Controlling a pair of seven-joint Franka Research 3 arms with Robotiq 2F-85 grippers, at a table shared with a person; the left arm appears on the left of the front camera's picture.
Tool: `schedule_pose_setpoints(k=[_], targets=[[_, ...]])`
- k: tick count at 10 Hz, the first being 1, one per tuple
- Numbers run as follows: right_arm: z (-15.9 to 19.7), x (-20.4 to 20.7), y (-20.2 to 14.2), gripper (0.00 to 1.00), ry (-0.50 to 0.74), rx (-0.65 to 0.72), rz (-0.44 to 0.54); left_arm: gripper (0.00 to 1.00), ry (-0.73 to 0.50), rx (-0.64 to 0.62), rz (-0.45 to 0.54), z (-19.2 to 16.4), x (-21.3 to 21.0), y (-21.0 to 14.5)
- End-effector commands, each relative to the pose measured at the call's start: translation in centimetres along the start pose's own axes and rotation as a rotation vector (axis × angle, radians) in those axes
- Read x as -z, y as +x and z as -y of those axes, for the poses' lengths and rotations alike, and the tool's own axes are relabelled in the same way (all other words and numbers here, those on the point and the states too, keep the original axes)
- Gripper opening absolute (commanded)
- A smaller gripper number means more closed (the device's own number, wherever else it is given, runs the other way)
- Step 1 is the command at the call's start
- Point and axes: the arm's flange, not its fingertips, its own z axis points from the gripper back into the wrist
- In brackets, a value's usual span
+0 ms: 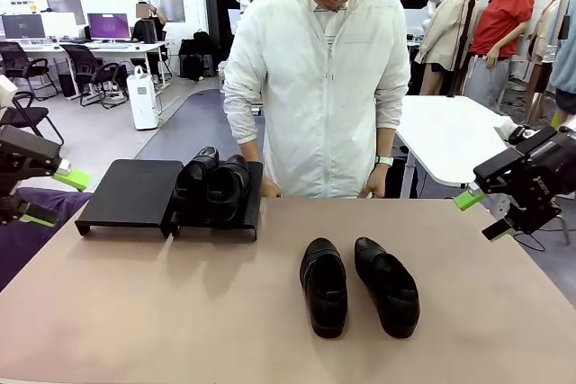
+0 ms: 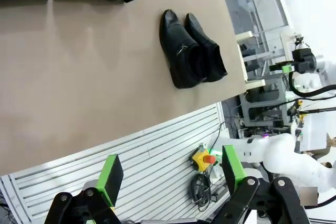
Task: Organize the shoes by placing them on the stand.
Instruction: Place the Shoe from the middle of the table onto the Shoes Stand, then pick up one Shoe and place it in the middle of the table.
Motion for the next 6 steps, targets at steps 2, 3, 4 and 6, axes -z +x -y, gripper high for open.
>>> schedule_pose_setpoints(k=[2,3,4,6], targets=[[-0.36,-0.27,0.08,1.0,0.003,0.017,-0.003,0.97,-0.02,0.005,0.011,-0.43,-0.43,0.26],[-0.36,-0.27,0.08,1.0,0.003,0.017,-0.003,0.97,-0.02,0.005,0.011,-0.43,-0.43,0.26],[-0.36,-0.27,0.08,1.0,0.003,0.017,-0.003,0.97,-0.02,0.005,0.011,-0.43,-0.43,0.26],[-0.36,-0.27,0.08,1.0,0.003,0.017,-0.003,0.97,-0.02,0.005,0.011,-0.43,-0.43,0.26]])
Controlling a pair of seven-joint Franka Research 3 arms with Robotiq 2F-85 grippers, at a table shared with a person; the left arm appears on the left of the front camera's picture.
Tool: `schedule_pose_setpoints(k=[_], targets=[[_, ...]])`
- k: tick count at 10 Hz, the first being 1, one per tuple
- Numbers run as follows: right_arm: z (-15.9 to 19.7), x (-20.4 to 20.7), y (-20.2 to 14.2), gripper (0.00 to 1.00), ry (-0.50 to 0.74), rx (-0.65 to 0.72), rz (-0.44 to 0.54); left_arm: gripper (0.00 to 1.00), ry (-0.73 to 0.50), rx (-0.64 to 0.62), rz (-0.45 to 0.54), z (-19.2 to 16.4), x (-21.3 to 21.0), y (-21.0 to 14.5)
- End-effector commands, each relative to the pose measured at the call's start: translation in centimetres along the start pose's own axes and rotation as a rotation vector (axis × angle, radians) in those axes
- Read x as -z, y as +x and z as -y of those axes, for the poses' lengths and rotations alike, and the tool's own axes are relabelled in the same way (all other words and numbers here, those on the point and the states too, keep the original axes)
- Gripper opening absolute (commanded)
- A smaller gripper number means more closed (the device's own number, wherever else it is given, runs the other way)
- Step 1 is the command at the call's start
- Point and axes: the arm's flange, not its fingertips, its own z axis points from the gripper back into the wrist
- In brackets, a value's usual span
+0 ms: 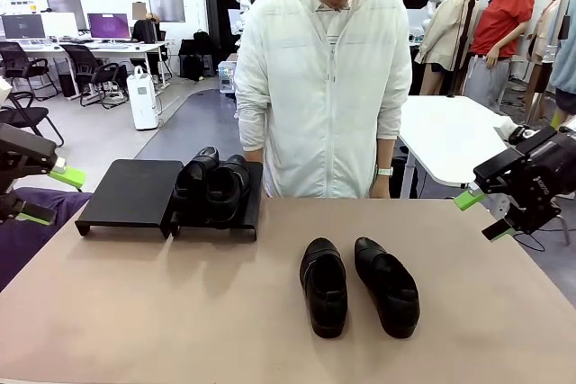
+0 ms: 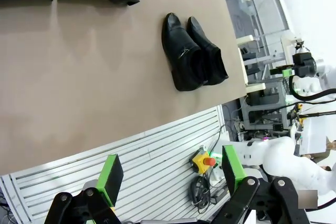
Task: Organize the shoes by placing them on the stand.
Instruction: Pick up one Shoe and place it in the middle of the table.
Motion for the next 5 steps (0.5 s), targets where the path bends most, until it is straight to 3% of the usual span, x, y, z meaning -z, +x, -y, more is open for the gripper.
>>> schedule_pose_setpoints(k=[1,3,5], targets=[[-0.4,-0.3,0.1,1.0,0.003,0.017,-0.003,0.97,-0.023,0.014,0.001,-0.2,-0.1,0.2],[0.0,0.0,0.0,1.0,0.0,0.0,0.0,0.97,-0.023,0.014,0.001,-0.2,-0.1,0.2],[-7.2,6.6,2.9,1.0,-0.271,-0.115,-0.111,0.97,-0.023,0.014,0.001,-0.2,-0.1,0.2]])
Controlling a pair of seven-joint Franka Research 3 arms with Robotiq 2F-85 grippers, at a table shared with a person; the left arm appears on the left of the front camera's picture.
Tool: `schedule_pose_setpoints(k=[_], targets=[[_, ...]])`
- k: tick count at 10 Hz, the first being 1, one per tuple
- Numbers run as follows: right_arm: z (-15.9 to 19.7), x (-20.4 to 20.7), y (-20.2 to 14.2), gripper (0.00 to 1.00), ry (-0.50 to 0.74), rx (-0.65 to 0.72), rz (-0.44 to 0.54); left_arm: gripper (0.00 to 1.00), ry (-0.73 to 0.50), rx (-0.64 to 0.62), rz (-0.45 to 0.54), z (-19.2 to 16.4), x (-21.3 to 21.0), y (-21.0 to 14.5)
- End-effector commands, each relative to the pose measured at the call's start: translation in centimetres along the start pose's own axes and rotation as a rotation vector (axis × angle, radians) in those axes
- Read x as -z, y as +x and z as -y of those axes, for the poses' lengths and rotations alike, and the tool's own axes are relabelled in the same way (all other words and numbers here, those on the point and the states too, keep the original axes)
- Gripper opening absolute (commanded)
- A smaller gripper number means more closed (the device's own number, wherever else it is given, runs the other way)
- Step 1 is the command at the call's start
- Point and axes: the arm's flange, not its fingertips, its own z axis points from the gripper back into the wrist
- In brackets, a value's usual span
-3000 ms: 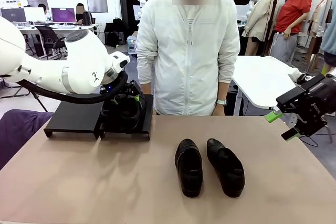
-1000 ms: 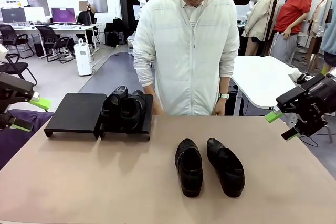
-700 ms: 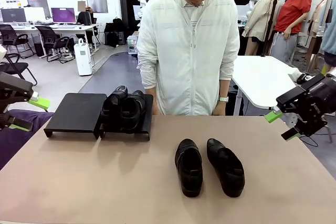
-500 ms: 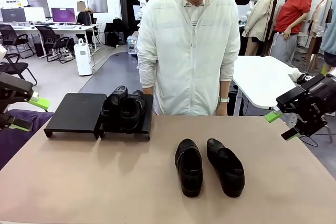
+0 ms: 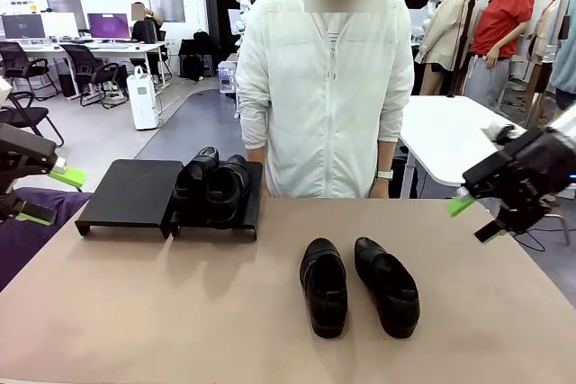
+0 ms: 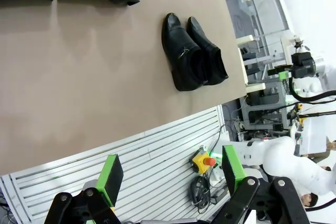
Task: Organize the shoes by placing them on the stand.
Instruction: Pick up one Shoe and place it in the middle of the table.
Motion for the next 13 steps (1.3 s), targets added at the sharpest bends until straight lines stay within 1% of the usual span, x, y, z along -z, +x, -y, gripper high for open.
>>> schedule_pose_setpoints(k=[1,2,3,4,5,6,7,8,9,10,11,13], targets=[[-7.6,6.7,5.1,1.0,-0.249,-0.053,-0.105,0.97,-0.023,0.014,0.001,-0.2,-0.1,0.2],[-9.5,10.3,6.9,1.0,-0.339,-0.034,-0.102,0.97,-0.023,0.014,0.001,-0.2,-0.1,0.2],[-10.7,13.9,8.3,1.0,-0.415,0.005,-0.067,0.97,-0.023,0.014,0.001,-0.2,-0.1,0.2],[-11.4,17.0,9.3,1.0,-0.455,0.029,-0.038,0.97,-0.023,0.014,0.001,-0.2,-0.1,0.2],[-11.3,19.5,10.3,1.0,-0.524,0.095,0.041,0.97,-0.023,0.014,0.001,-0.2,-0.1,0.2],[-10.5,19.2,10.4,1.0,-0.504,0.134,0.05,0.97,-0.023,0.014,0.001,-0.2,-0.1,0.2],[-10.3,16.5,9.7,1.0,-0.422,0.119,0.08,0.97,-0.023,0.014,0.001,-0.2,-0.1,0.2],[-10.9,20.4,9.4,1.0,-0.469,0.042,0.022,0.97,-0.023,0.014,0.001,-0.2,-0.1,0.2],[-9.6,19.6,10.2,1.0,-0.466,0.088,0.047,0.97,-0.023,0.014,0.001,-0.2,-0.1,0.2],[-9.3,20.5,10.7,1.0,-0.542,0.109,0.044,0.97,-0.023,0.014,0.001,-0.2,-0.1,0.2],[-8.5,21.5,10.7,1.0,-0.55,0.133,0.052,0.97,-0.023,0.014,0.001,-0.2,-0.1,0.2],[-7.4,22.6,9.7,1.0,-0.555,0.204,0.083,0.97,-0.023,0.014,0.001,-0.2,-0.1,0.2]])
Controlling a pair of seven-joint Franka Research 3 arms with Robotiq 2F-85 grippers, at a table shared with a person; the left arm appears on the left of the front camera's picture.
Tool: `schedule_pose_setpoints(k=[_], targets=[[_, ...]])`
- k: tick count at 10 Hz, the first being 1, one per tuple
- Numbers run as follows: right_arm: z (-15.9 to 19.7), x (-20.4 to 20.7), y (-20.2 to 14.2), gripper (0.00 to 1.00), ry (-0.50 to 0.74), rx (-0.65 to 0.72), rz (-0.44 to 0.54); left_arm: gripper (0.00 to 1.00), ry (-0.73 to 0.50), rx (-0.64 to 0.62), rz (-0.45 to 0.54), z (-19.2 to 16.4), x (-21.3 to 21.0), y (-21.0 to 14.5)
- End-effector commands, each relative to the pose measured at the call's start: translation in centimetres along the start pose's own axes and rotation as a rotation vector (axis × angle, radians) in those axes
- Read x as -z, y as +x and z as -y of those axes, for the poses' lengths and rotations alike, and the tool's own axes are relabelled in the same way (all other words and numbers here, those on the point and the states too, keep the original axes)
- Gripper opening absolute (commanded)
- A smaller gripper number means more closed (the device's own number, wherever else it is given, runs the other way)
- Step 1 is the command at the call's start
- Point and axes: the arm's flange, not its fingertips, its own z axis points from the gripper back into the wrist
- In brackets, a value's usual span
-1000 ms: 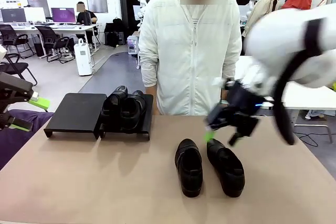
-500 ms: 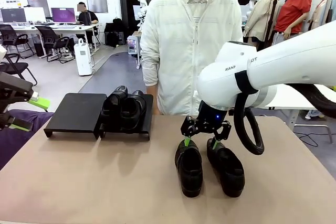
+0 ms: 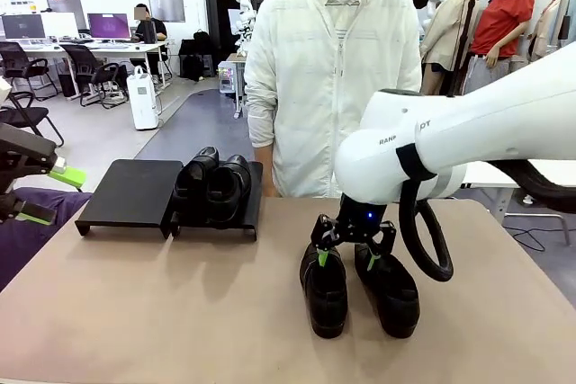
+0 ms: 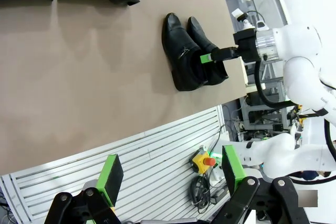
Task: Organize the shoes by placing them on the stand.
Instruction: Pick up one Shoe and place it in the middle of the table.
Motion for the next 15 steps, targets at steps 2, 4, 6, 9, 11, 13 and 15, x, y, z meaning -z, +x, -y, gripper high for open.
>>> schedule_pose_setpoints(k=[2,4,6,9,11,13,15], targets=[[-0.2,2.6,-0.3,1.0,-0.041,0.094,0.014,0.97,-0.023,0.015,0.001,-0.2,-0.1,0.2],[-0.5,3.8,-0.3,1.0,-0.011,0.077,-0.008,0.97,-0.023,0.015,0.001,-0.2,-0.1,0.2],[-0.5,4.2,-0.2,1.0,-0.006,0.089,-0.021,0.97,-0.023,0.015,0.001,-0.2,-0.1,0.2],[-0.6,4.4,0.0,0.0,-0.006,0.093,-0.042,0.97,-0.023,0.015,0.001,-0.2,-0.1,0.2],[-0.6,4.4,0.1,0.0,-0.005,0.081,-0.05,0.97,-0.023,0.015,0.001,-0.2,-0.1,0.2],[-0.8,4.1,0.1,0.0,-0.004,0.079,-0.044,0.97,-0.023,0.015,0.001,-0.2,-0.1,0.2],[-1.1,3.4,-0.1,0.0,-0.012,0.089,-0.037,0.97,-0.023,0.015,0.001,-0.2,-0.1,0.2]])
